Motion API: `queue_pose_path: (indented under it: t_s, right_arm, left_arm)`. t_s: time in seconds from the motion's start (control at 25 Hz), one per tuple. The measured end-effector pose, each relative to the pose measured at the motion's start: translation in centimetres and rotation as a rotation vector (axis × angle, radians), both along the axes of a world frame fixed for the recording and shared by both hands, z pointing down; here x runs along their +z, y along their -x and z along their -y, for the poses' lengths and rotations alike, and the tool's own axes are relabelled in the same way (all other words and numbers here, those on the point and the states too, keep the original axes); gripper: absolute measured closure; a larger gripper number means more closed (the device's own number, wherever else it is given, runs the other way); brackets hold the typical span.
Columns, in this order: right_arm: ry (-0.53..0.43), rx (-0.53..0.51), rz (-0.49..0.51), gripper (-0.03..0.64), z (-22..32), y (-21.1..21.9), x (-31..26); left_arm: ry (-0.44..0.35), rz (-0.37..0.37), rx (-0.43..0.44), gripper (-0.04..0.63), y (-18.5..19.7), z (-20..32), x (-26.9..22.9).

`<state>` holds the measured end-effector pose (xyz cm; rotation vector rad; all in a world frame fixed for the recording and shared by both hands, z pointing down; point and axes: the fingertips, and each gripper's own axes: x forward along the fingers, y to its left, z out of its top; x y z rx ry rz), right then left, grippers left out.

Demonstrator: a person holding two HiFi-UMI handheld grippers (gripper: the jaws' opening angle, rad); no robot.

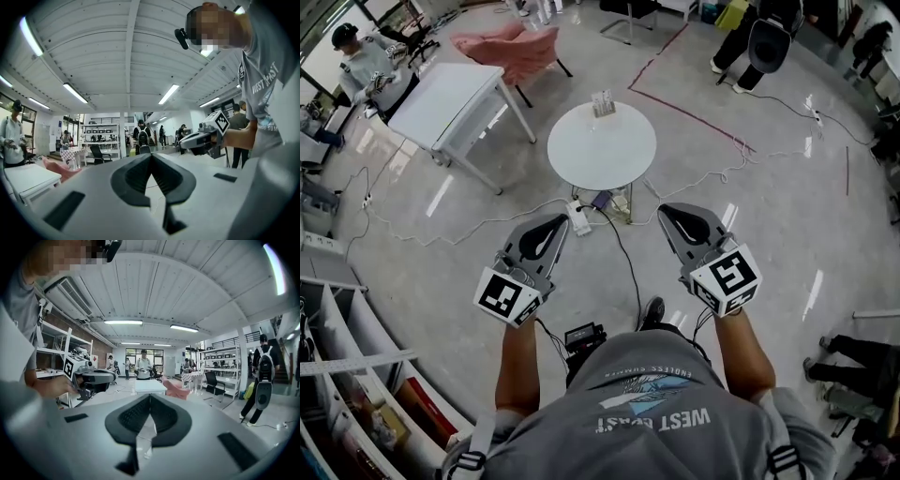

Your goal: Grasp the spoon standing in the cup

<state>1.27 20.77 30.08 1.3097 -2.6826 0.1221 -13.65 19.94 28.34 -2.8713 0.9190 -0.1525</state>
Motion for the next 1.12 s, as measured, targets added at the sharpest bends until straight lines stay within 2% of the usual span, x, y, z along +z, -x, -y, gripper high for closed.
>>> queue_pose_path:
  t_s: [0.28, 0.52, 0.8, 1.12]
  right_arm:
    - [0.002, -0.090, 0.014, 0.614, 3.5, -2.8, 0.5]
    - [-0.007, -0.120, 0.032, 0.615, 5.7, -4.7, 0.7]
    - [0.035, -0.104, 0.031, 0.614, 7.1, -5.8, 2.2]
    - [0.043, 0.002, 0.008, 0.615, 10.6, -5.2, 2.5]
  left_arm:
    - [0.012, 0.020, -0.093, 0.591, -2.7, 2.4, 0.3]
    - [0.012, 0.031, -0.126, 0.591, -4.5, 3.8, 0.3]
    - [0.025, 0.046, -0.107, 0.591, -5.3, 5.8, 0.6]
    - [0.031, 0.025, -0.017, 0.591, -4.2, 11.3, 1.7]
